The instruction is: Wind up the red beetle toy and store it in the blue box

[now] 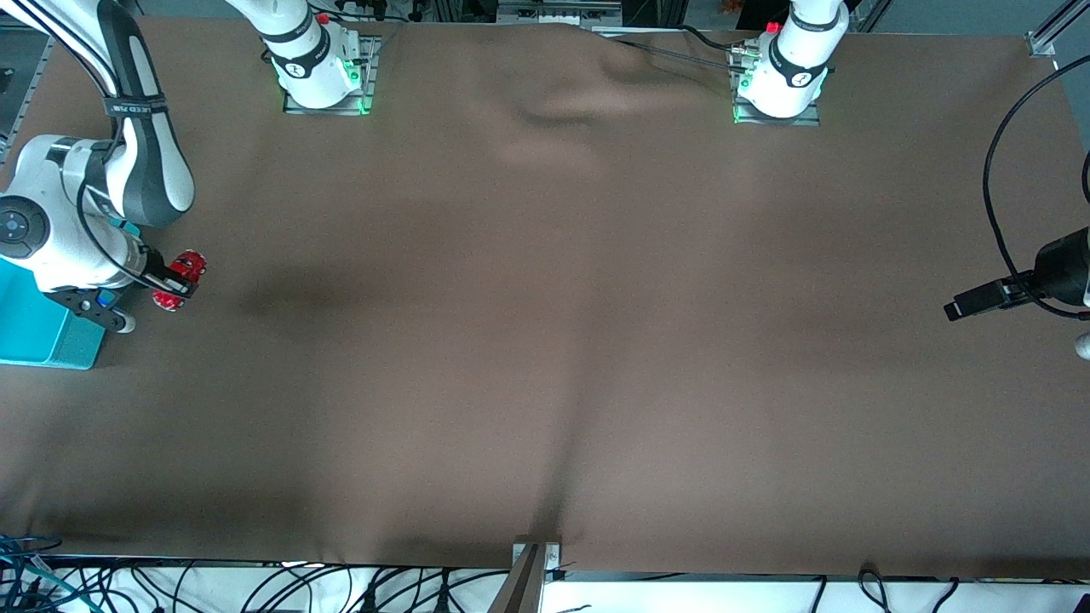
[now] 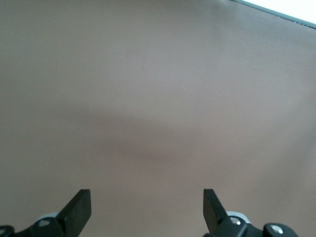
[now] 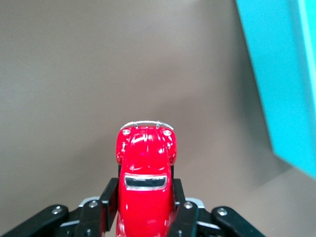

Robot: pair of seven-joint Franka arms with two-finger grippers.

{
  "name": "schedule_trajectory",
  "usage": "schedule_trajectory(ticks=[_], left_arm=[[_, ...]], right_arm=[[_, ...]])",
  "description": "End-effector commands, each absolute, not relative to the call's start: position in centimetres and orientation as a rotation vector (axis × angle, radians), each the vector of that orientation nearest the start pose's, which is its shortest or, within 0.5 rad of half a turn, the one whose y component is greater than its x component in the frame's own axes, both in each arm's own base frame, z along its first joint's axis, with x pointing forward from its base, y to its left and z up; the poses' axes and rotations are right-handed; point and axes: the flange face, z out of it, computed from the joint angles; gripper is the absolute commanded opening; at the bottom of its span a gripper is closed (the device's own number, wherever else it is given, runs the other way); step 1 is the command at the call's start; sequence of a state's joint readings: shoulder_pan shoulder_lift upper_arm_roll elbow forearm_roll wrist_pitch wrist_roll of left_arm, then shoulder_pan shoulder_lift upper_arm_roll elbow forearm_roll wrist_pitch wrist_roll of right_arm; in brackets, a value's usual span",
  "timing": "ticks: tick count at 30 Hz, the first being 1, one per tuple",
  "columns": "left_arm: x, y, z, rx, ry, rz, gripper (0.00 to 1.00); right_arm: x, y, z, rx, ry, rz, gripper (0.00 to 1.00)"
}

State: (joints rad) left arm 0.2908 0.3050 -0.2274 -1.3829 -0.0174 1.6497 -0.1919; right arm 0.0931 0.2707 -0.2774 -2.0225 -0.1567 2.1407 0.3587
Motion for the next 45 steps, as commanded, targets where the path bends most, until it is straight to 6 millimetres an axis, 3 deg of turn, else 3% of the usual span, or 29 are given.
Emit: schedule_trajectory(ticks=[1, 14, 27, 33, 45], left_arm=[[64.0, 6.1, 55.0, -3.211, -0.404, 0.055, 1.00], [64.0, 6.0, 55.0, -3.211, -0.401, 0.055, 1.00], [64.1, 5.9, 54.9, -3.212, -0.399, 0.060, 1.00], [64.1, 6.0, 54.8, -3.211, -0.401, 0.060, 1.00], [64.1, 5.8, 54.9, -3.212, -0.397, 0.061, 1.00]], right_arm=[[56.5, -13.3, 32.5, -3.296, 0.564, 0.226, 0.00], [55.7, -19.6, 33.7, -3.330, 0.282, 0.222, 0.00], [54.6, -27.1, 35.2, -3.347, 0.163, 0.208, 0.00], [54.2, -29.6, 34.5, -3.338, 0.204, 0.189, 0.00], [52.6, -34.3, 31.3, -3.334, 0.153, 0.161, 0.00]])
